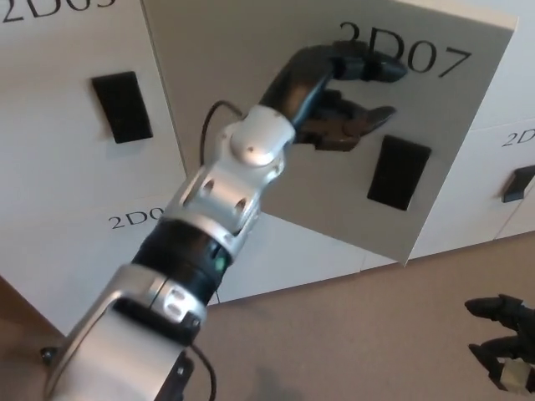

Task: The robot walks towards an open cabinet and lifts its left hand to push the door towards the right to close it.

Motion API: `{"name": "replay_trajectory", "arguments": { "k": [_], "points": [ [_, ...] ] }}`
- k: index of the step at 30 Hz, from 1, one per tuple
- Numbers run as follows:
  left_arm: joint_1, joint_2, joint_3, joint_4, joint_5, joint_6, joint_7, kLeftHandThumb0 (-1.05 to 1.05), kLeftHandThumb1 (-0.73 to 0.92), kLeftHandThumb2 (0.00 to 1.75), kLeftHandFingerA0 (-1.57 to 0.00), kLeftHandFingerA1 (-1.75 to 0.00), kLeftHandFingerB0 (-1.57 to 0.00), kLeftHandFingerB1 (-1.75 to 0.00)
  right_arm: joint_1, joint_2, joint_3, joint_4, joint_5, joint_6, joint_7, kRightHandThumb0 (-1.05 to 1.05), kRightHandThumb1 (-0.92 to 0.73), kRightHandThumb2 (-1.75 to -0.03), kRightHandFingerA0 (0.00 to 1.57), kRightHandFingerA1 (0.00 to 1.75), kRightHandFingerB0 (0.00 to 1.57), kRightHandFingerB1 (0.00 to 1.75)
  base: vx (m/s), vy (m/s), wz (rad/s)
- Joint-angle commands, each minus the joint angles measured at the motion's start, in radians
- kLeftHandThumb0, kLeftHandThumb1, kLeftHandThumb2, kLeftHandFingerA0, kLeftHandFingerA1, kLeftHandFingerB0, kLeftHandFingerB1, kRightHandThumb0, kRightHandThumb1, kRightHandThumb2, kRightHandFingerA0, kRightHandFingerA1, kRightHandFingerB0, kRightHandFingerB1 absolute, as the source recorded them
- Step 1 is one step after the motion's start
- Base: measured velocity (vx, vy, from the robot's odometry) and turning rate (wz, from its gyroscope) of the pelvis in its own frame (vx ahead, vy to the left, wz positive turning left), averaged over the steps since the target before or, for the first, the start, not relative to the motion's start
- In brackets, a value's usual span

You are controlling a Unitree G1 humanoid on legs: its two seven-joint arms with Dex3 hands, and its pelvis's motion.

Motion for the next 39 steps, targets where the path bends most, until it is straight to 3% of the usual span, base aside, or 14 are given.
{"name": "replay_trajectory", "arguments": {
  "k": [1,2,4,5,6,7,12,15,18,19,34,36,37,39],
  "points": [
    [-0.141,0.039,-0.007,0.16,0.067,0.002,-0.038,-0.45,0.6,0.58,-0.49,-0.43,-0.46,-0.38,0.034,0.005,0.002,-0.044,-0.005,0.021,-0.008,-0.24,-0.71,-0.6,0.65,0.5,0.47,0.41,0.0,0.0,0.0],
    [-0.198,0.081,0.022,0.237,0.062,0.022,-0.031,-0.46,0.63,0.59,-0.46,-0.46,-0.3,-0.32,0.043,0.006,-0.001,-0.059,-0.002,0.029,-0.006,-0.25,-0.71,-0.61,0.65,0.48,0.47,0.4,0.0,0.0,0.0],
    [-0.263,0.127,0.057,0.329,0.054,0.043,-0.022,-0.46,0.63,0.59,-0.46,-0.46,-0.3,-0.32,0.053,0.007,-0.006,-0.076,0.002,0.04,-0.002,-0.25,-0.71,-0.61,0.65,0.48,0.47,0.4,0.0,0.0,0.0],
    [-0.292,0.174,0.097,0.375,0.032,0.043,-0.01,-0.53,0.5,0.77,-0.25,-0.48,-0.12,-0.39,0.052,0.006,-0.008,-0.081,0.004,0.045,0.002,-0.24,-0.7,-0.6,0.63,0.47,0.48,0.4,0.0,0.0,0.0],
    [-0.292,0.174,0.097,0.375,0.032,0.043,-0.01,-0.53,0.5,0.77,-0.25,-0.48,-0.12,-0.39,0.052,0.006,-0.008,-0.081,0.004,0.045,0.002,-0.24,-0.7,-0.6,0.63,0.47,0.48,0.4,0.0,0.0,0.0],
    [-0.305,0.233,0.139,0.41,0.007,0.03,-0.01,-0.44,0.65,0.59,-0.11,-0.3,-0.06,-0.26,0.058,0.009,-0.004,-0.084,0.002,0.044,0.003,-0.24,-0.7,-0.6,0.64,0.47,0.49,0.4,0.0,0.0,0.0],
    [-0.315,0.369,0.206,0.478,-0.008,0.007,-0.004,-0.48,0.67,0.6,-0.12,-0.3,-0.05,-0.25,0.102,0.013,0.01,-0.097,-0.008,0.02,0.005,-0.23,-0.71,-0.61,0.64,0.48,0.47,0.4,0.0,0.0,0.0],
    [-0.337,0.504,0.247,0.53,-0.002,-0.01,-0.022,-0.58,0.48,0.86,0.0,-0.37,-0.01,-0.29,0.138,0.016,0.016,-0.141,-0.012,0.029,0.004,-0.23,-0.7,-0.6,0.63,0.47,0.49,0.41,0.0,0.0,0.0],
    [-0.367,0.595,0.261,0.568,0.016,-0.013,-0.029,-0.63,0.68,0.66,-0.09,-0.26,-0.06,-0.18,0.129,0.015,0.014,-0.158,-0.01,0.031,0.007,-0.23,-0.71,-0.61,0.61,0.47,0.49,0.41,0.0,0.0,0.0],
    [-0.366,0.619,0.271,0.578,0.017,-0.015,-0.031,-0.64,0.51,0.88,0.0,-0.35,-0.02,-0.26,0.127,0.015,0.011,-0.183,-0.008,0.044,0.009,-0.23,-0.7,-0.6,0.64,0.47,0.49,0.41,0.0,0.0,0.0],
    [-0.317,0.6,0.361,0.591,-0.02,-0.063,-0.108,-0.65,0.5,0.85,0.0,-0.25,0.0,-0.19,0.174,0.021,-0.001,-0.326,0.005,0.087,0.029,-0.23,-0.7,-0.6,0.64,0.47,0.5,0.41,0.0,0.0,0.0],
    [-0.326,0.565,0.358,0.58,-0.019,-0.084,-0.144,-0.57,0.64,0.75,-0.02,-0.13,-0.03,-0.14,0.181,0.019,-0.005,-0.331,0.004,0.078,0.024,-0.22,-0.7,-0.6,0.66,0.49,0.52,0.42,0.0,0.0,0.0],
    [-0.328,0.539,0.352,0.563,-0.018,-0.103,-0.171,-0.58,0.48,0.85,0.0,-0.25,0.0,-0.25,0.182,0.015,-0.01,-0.333,0.003,0.076,0.023,-0.23,-0.7,-0.6,0.66,0.49,0.52,0.42,0.0,0.0,0.0],
    [-0.328,0.518,0.346,0.547,-0.017,-0.119,-0.19,-0.58,0.48,0.85,0.0,-0.25,0.0,-0.25,0.181,0.012,-0.013,-0.334,0.003,0.078,0.025,-0.23,-0.7,-0.6,0.66,0.49,0.52,0.42,0.0,0.0,0.0]
  ]
}}
